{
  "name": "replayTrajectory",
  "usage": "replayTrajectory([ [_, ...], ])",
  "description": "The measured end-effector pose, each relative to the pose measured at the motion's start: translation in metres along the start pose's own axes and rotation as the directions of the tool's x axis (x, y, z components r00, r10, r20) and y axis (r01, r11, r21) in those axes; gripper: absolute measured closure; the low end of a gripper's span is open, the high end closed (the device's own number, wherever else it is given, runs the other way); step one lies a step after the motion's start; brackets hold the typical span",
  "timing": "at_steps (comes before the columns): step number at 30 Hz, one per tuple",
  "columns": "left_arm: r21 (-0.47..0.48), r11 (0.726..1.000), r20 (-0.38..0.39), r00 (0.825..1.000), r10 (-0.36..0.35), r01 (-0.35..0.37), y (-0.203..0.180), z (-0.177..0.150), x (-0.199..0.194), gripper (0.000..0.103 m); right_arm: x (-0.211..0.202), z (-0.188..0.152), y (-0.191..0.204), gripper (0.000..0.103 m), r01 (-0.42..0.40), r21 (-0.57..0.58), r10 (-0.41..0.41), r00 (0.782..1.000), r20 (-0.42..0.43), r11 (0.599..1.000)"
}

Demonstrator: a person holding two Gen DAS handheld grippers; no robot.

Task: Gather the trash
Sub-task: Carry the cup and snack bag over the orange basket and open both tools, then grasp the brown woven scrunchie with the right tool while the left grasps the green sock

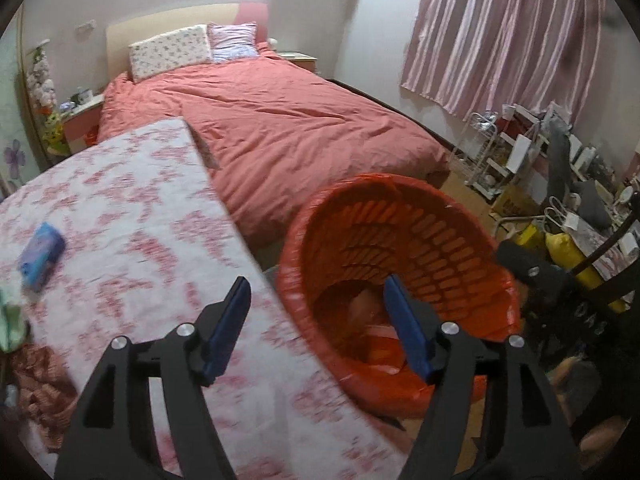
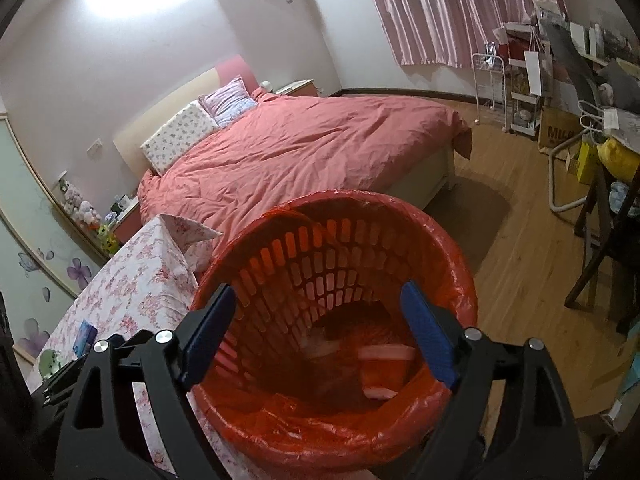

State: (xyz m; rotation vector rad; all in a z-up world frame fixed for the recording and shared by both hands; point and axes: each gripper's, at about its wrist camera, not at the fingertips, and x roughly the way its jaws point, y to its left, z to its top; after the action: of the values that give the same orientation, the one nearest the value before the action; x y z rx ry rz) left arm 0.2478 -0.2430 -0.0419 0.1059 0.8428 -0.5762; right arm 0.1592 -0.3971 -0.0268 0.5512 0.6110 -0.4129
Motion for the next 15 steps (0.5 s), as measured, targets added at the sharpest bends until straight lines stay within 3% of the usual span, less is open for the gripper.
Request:
replayTrajectory([
  [7,-0.041,0.993,0.054,0.992,0.116,-0.114,0.038,-0.021,-0.046,0.022,-0.025,-0.009,0.042,0.019,-0.028,-0.092,0.031,0.999,0.029,0.995],
  [15,-0.122,0.959,0.117,0.956,0.271,-0.256,0.101,-0.049,-0.104,0.011,-0.034,-0.037,0.102,0.019,-0.083,-0.212,0.087,0.996,0.009,0.974],
])
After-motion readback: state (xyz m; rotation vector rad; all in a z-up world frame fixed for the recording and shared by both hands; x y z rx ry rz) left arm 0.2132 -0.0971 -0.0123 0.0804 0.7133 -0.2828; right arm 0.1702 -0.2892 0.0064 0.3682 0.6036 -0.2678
